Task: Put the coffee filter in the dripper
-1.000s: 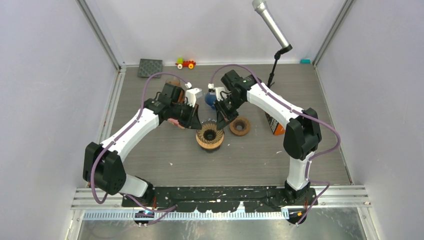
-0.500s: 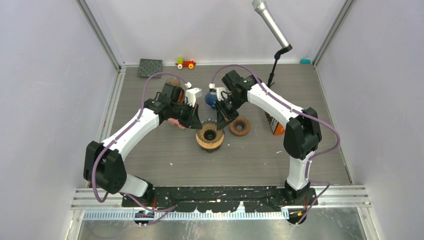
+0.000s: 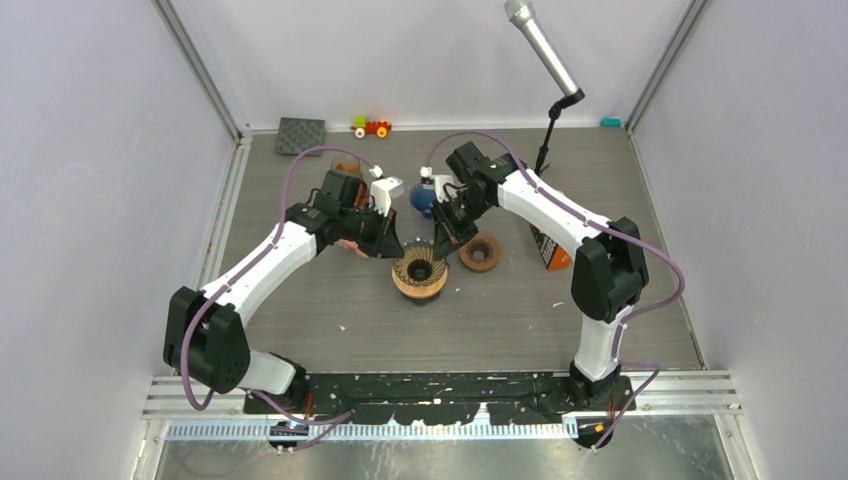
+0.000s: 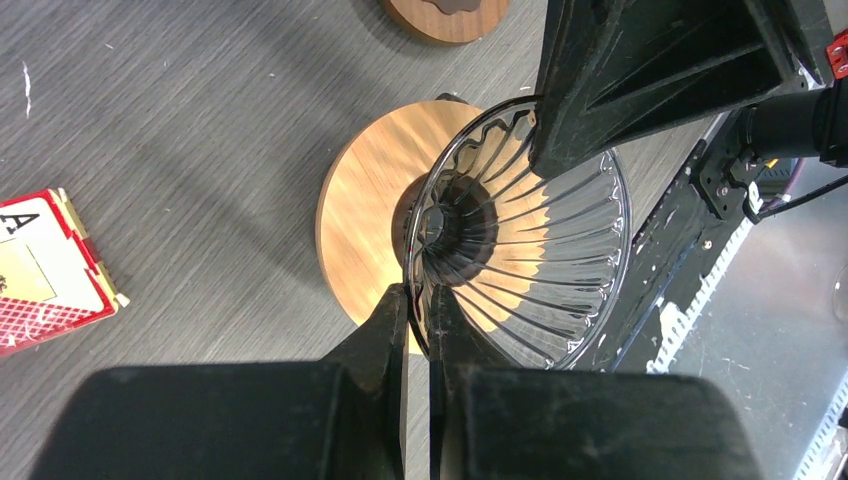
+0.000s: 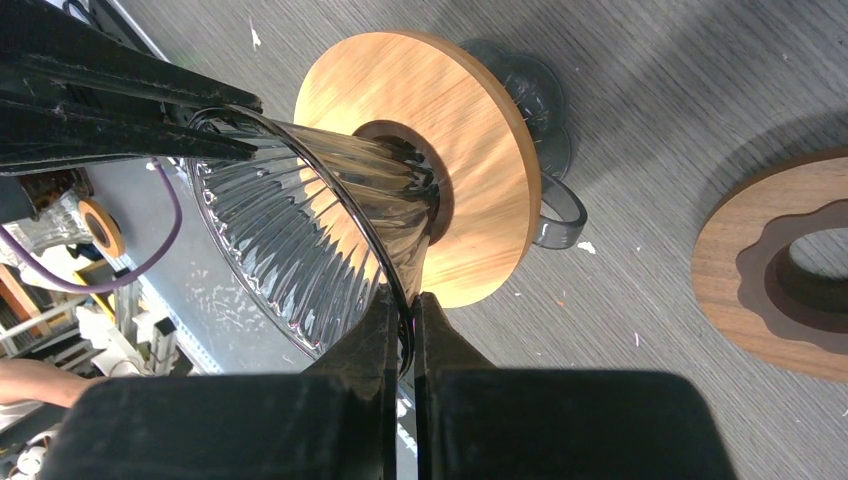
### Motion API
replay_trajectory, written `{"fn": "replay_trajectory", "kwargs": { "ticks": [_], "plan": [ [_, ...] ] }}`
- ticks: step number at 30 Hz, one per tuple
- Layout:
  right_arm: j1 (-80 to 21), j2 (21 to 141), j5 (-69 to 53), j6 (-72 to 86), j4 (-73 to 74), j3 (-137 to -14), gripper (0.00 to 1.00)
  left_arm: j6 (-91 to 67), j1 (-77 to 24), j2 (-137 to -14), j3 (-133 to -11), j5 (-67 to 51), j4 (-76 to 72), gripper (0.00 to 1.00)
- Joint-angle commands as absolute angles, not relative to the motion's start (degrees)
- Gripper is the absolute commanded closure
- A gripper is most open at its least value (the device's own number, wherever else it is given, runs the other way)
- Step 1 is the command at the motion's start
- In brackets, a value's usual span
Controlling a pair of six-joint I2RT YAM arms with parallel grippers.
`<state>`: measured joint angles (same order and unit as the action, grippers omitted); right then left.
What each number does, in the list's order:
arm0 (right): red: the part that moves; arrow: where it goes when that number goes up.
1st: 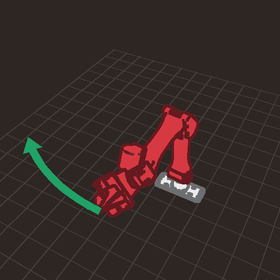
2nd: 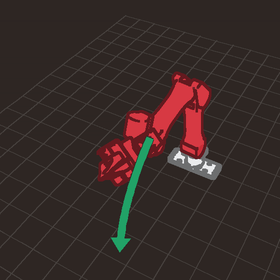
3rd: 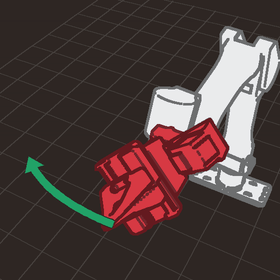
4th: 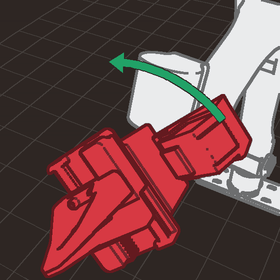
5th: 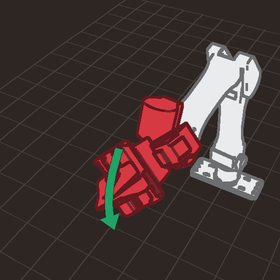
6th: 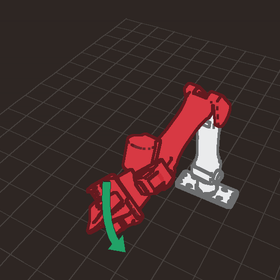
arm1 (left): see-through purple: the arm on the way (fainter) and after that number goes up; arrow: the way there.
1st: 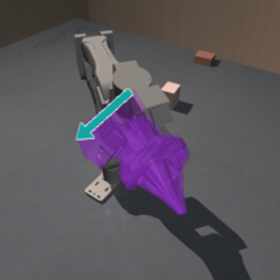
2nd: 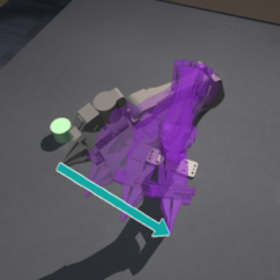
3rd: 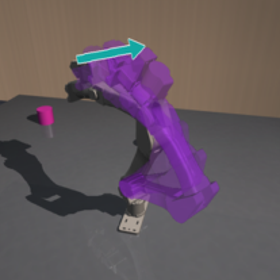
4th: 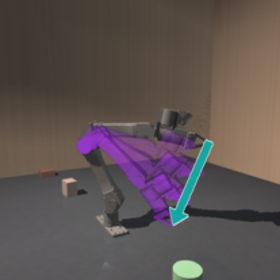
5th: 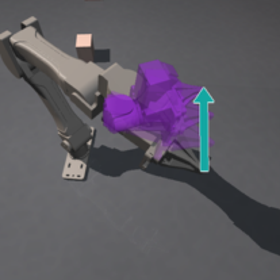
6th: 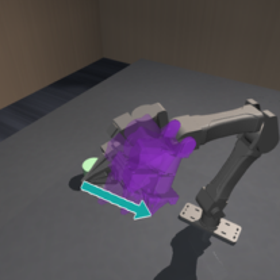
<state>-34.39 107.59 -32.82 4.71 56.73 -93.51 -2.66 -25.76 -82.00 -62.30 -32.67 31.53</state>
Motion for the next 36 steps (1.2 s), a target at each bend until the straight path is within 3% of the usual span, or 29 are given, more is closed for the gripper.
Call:
{"fn": "replay_trajectory", "kwargs": {
  "ticks": [1,22,31,36],
  "plan": [
    [-34.86,110.91,-24.38,0.27,50.34,-90.09,0.99,7.04,-28.01,-86.61,-56.53,-26.83,33.44,1.0],
    [-35.48,111.11,-22.59,0.35,46.83,-85.88,0.99,9.03,-29.57,-88.25,-55.79,-25.48,33.37,1.0],
    [-35.45,108.94,-22.06,-1.72,49.77,-90.15,0.99,8.2,-29.53,-87.02,-59.57,-24.84,36.14,1.0],
    [-35.4,108.02,-22.05,-2.1,51.65,-93.03,0.91,8.12,-29.53,-86.49,-63.14,-24.59,38.79,0.96]
  ]
}}
